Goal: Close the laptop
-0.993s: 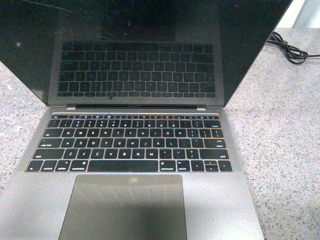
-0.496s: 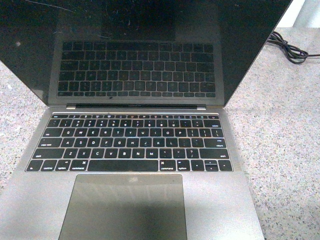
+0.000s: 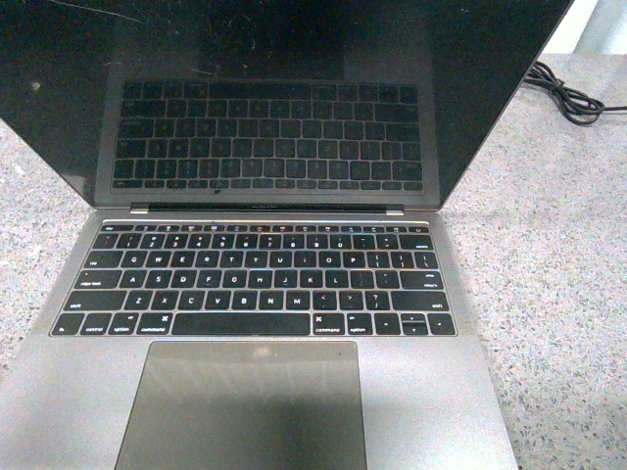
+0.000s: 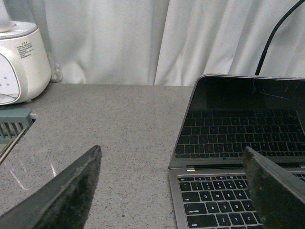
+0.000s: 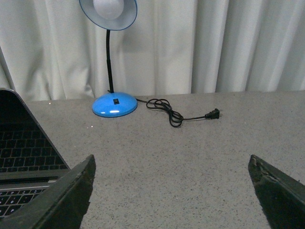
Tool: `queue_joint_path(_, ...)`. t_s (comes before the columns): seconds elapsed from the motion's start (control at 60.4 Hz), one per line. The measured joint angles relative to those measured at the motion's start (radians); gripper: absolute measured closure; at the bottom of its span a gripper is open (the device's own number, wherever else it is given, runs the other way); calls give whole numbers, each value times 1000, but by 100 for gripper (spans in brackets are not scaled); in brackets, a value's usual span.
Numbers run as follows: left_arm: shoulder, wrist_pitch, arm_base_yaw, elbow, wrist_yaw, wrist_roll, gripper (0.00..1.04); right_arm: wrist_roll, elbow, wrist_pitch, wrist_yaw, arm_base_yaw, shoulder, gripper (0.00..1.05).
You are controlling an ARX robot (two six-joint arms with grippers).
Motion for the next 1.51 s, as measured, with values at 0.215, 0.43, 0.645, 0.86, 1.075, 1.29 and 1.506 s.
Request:
queue_joint_path(0.215, 0, 0, 0, 0, 0, 0, 57, 0, 0, 0, 0, 0, 0, 55)
queue_joint_path(0.43, 85, -142, -109, 30, -268, -172, 95, -137, -2, 371, 665, 274, 204, 93)
queue_joint_path(0.645, 101, -100, -183, 53, -323, -207, 101, -225, 0, 458, 856, 422, 292, 104)
queue_joint_path(0.86, 146, -103, -171, 137, -258, -194, 101, -210, 29, 274, 648, 323, 257, 104)
queue_joint_path(1.075, 377, 47, -227, 254, -253, -160, 101, -265, 169, 444, 120, -32, 583, 104)
queue_joint_path(1.29, 667, 159, -219, 425, -190, -127, 101, -417, 402, 510, -144, -148, 936, 104)
queue_joint_path(1.506, 865, 227, -238, 560, -103, -51, 101, -468, 666, 370, -335, -125, 1149, 104)
